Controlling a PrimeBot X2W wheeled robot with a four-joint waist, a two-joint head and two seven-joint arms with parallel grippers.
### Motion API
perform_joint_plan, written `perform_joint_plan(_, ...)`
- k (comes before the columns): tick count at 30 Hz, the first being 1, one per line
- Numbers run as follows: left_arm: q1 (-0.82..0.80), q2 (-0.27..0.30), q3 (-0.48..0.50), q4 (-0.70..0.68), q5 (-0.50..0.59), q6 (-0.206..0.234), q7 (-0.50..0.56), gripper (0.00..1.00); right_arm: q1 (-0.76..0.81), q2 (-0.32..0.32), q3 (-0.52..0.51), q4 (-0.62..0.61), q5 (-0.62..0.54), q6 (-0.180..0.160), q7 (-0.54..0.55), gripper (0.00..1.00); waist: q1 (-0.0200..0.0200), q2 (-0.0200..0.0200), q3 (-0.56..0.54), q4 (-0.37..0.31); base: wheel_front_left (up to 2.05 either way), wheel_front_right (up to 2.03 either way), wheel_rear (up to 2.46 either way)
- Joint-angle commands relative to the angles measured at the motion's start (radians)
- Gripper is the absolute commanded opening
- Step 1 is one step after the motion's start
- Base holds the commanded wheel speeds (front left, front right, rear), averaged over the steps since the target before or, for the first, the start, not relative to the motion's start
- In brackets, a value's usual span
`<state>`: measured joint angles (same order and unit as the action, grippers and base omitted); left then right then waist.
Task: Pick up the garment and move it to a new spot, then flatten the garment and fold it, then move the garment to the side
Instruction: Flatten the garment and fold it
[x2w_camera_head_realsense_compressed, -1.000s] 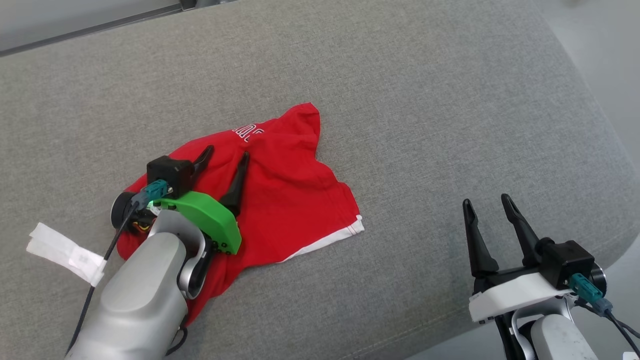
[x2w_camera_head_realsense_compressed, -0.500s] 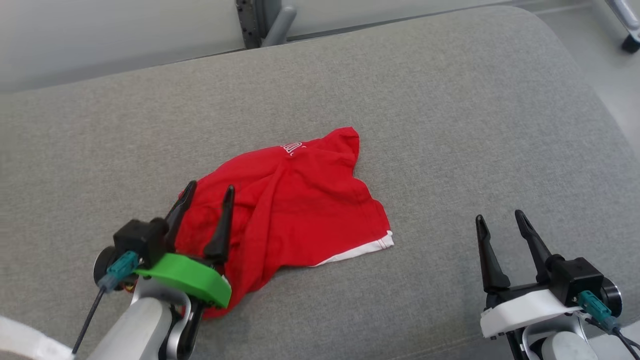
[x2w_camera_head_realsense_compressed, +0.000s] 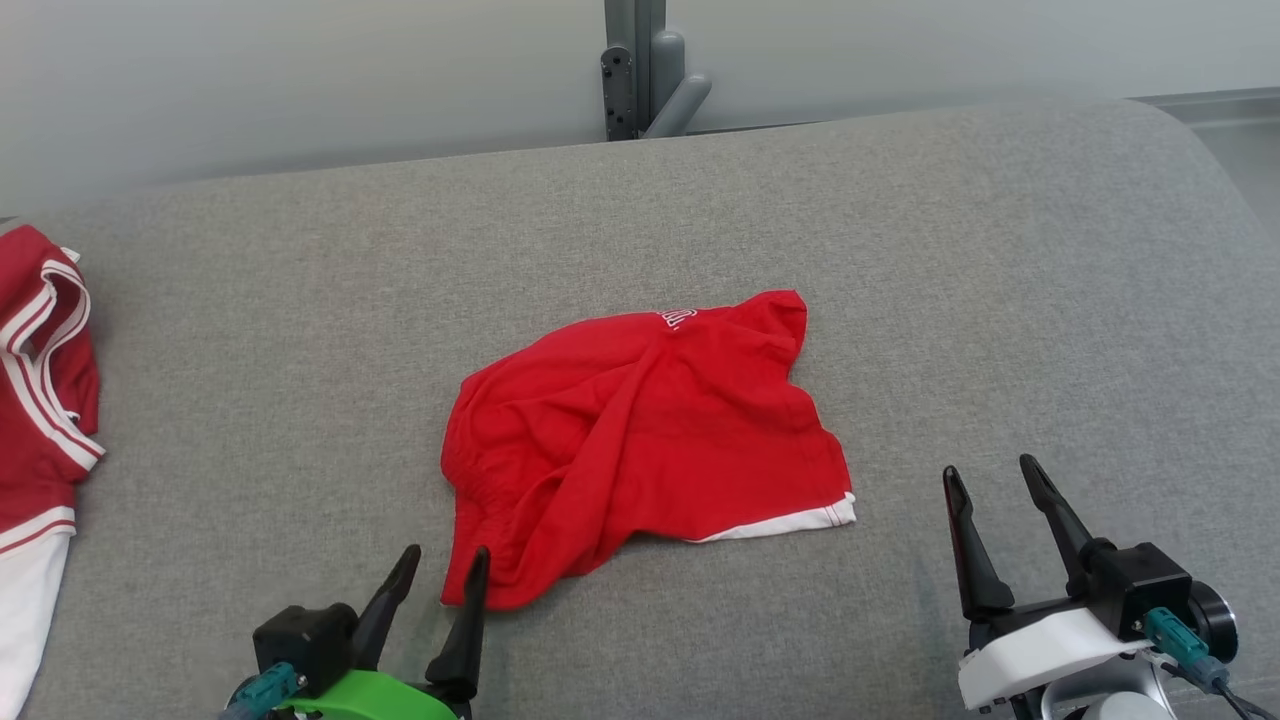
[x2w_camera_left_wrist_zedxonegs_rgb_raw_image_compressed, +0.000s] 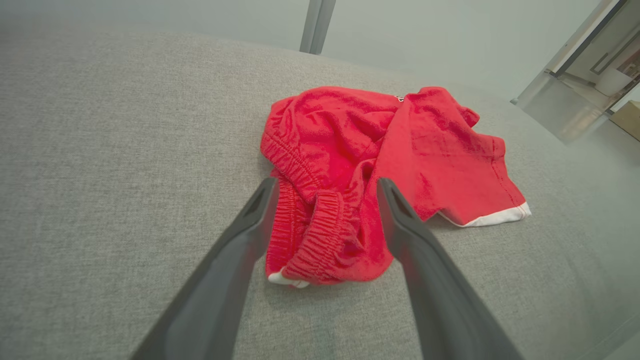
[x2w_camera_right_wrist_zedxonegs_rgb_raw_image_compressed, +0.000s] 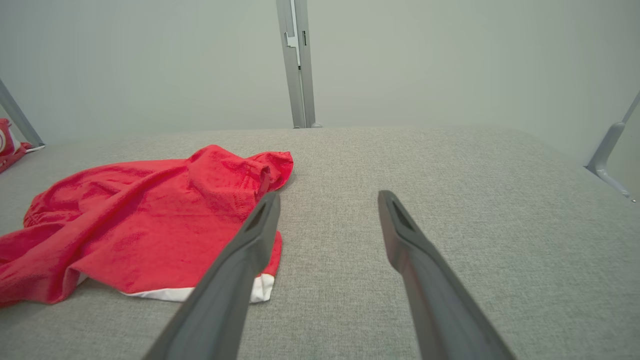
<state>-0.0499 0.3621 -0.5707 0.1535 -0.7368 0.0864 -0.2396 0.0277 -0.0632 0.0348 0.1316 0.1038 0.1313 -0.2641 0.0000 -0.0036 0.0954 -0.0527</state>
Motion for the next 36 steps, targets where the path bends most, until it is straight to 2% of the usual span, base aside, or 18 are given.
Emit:
perform_joint_plan(1,0.000,-0.008,-0.006,0.019,-0.015,-0.017,0.016,1.00,0.003,-0.007,0.004,0.002,-0.003,-0.001,0.000,1.00,0.0000,0.0036,-0.004,0.007,0.00,0.00,0.00)
perform_joint_plan(7,-0.027,-0.026,-0.014,0.084,-0.064,-0.041,0.078,1.00,-0.002,-0.016,0.014,0.002,0.000,-0.001,0.000,1.00,0.0000,0.0036,0.008,-0.009,0.00,0.00,0.00)
perform_joint_plan(12,-0.041,-0.032,-0.009,0.112,-0.087,-0.055,0.086,1.00,0.001,-0.015,0.014,0.003,0.002,-0.001,0.000,1.00,0.0000,0.0036,0.017,-0.023,0.00,0.00,0.00)
perform_joint_plan(13,-0.045,-0.033,-0.008,0.116,-0.090,-0.061,0.086,0.75,0.001,-0.014,0.013,0.003,0.003,-0.001,0.000,1.00,0.0000,0.0036,0.019,-0.025,0.00,0.00,0.00)
perform_joint_plan(15,-0.055,-0.033,-0.013,0.121,-0.089,-0.073,0.084,0.00,0.002,-0.012,0.012,0.004,0.003,-0.001,0.000,1.00,0.0000,0.0036,0.023,-0.028,0.00,0.00,0.00)
perform_joint_plan(18,-0.067,-0.040,-0.016,0.119,-0.100,-0.094,0.083,0.00,-0.002,-0.010,0.012,0.006,0.004,-0.001,0.000,1.00,0.0000,0.0036,0.028,-0.032,0.00,0.00,0.00)
perform_joint_plan(27,-0.171,-0.074,0.009,0.137,-0.120,-0.108,0.091,0.00,-0.024,-0.004,0.018,0.008,0.003,-0.001,0.000,1.00,0.0000,0.0036,0.051,-0.033,0.00,0.00,0.00)
perform_joint_plan(30,-0.215,-0.087,0.027,0.169,-0.140,-0.100,0.101,0.00,-0.031,-0.003,0.024,0.008,0.003,-0.001,0.000,1.00,0.0000,0.0036,0.060,-0.041,0.00,0.00,0.00)
perform_joint_plan(36,-0.283,-0.058,0.021,0.329,-0.120,-0.066,0.164,0.00,-0.042,-0.002,0.035,0.013,0.007,-0.001,0.000,1.00,0.0000,0.0036,0.081,-0.074,0.00,0.00,0.00)
